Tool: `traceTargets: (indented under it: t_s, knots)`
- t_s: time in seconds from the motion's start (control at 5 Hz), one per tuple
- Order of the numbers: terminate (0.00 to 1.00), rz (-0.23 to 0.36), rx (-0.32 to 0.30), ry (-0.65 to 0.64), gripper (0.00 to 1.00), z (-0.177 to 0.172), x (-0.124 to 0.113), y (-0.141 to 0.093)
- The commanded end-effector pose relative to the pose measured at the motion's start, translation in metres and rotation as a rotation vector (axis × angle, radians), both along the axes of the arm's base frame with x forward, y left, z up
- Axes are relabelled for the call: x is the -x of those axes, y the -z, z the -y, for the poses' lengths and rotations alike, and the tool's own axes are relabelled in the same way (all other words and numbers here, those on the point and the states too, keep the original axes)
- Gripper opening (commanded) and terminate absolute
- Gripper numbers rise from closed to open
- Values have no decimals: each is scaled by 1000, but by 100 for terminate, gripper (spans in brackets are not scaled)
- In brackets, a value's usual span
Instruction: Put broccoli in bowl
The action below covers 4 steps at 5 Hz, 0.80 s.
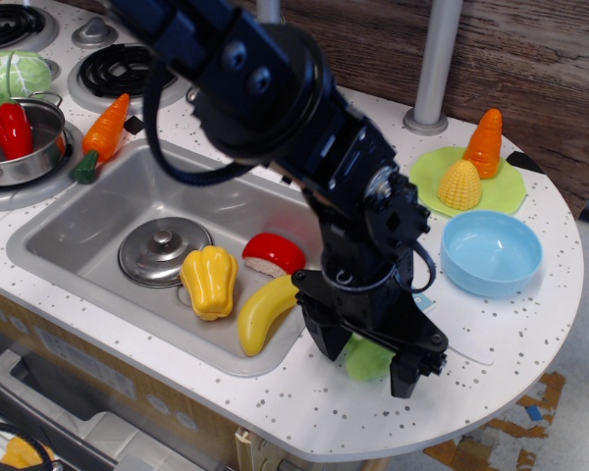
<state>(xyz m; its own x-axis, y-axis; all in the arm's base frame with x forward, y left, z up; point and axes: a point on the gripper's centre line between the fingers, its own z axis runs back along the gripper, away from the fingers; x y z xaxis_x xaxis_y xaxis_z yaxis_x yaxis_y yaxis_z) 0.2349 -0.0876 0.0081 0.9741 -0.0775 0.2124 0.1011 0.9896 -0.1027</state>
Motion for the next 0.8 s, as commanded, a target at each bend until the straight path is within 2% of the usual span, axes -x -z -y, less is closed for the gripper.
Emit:
traceTargets:
  t_s: [0.0, 0.2, 0.6]
  knots:
    - [0, 51, 24, -46, 100, 2, -5, 12]
    - [0, 33, 5, -59, 0, 2, -6, 9]
    - [0, 11, 9, -57, 0, -1, -7, 2]
